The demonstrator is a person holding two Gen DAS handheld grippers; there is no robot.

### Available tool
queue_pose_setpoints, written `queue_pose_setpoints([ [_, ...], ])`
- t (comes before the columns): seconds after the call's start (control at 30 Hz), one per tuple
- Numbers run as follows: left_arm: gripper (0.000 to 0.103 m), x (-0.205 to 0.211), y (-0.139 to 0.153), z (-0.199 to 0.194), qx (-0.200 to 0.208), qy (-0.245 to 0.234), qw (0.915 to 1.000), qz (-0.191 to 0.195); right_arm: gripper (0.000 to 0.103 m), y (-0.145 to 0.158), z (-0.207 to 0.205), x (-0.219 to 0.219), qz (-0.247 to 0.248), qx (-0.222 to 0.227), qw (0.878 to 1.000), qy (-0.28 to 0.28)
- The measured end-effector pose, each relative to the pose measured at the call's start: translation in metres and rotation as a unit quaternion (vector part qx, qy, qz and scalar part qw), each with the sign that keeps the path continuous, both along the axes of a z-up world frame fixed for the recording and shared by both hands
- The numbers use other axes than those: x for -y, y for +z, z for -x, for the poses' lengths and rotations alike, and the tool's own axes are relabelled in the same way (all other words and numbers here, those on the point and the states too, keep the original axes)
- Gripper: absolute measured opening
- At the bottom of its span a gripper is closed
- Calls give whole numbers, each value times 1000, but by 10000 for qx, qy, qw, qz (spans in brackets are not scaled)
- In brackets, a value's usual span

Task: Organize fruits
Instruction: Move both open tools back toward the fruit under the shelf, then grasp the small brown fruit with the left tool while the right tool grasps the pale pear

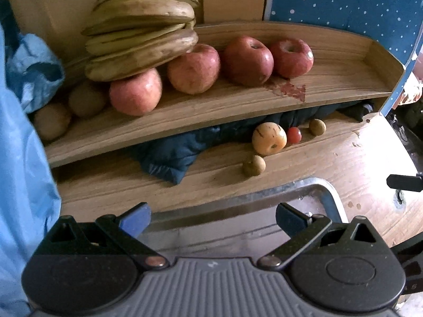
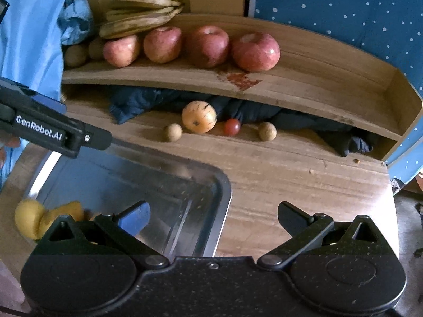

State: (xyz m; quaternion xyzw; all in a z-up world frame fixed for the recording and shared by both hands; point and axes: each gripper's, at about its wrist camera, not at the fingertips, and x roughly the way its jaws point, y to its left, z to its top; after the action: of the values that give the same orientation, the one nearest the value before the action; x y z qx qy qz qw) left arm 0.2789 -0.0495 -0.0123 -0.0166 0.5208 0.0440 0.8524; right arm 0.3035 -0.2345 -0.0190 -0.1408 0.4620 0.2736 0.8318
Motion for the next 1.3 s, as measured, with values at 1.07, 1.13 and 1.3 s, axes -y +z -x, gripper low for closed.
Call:
queue_pose_setpoints([
  [1.07, 103, 3, -51, -51, 170, -1096, 9930, 404, 101, -17, -100, -11, -54, -196, 9983, -552],
  [1.13, 103, 7, -51, -49, 238, -1255, 9913, 307, 101, -17, -107, -12, -164, -373, 9972, -622],
  [1.3, 99, 12, -51, -46, 362, -1536, 9872, 216, 100, -16, -119, -22, -522, -812, 9928, -716],
])
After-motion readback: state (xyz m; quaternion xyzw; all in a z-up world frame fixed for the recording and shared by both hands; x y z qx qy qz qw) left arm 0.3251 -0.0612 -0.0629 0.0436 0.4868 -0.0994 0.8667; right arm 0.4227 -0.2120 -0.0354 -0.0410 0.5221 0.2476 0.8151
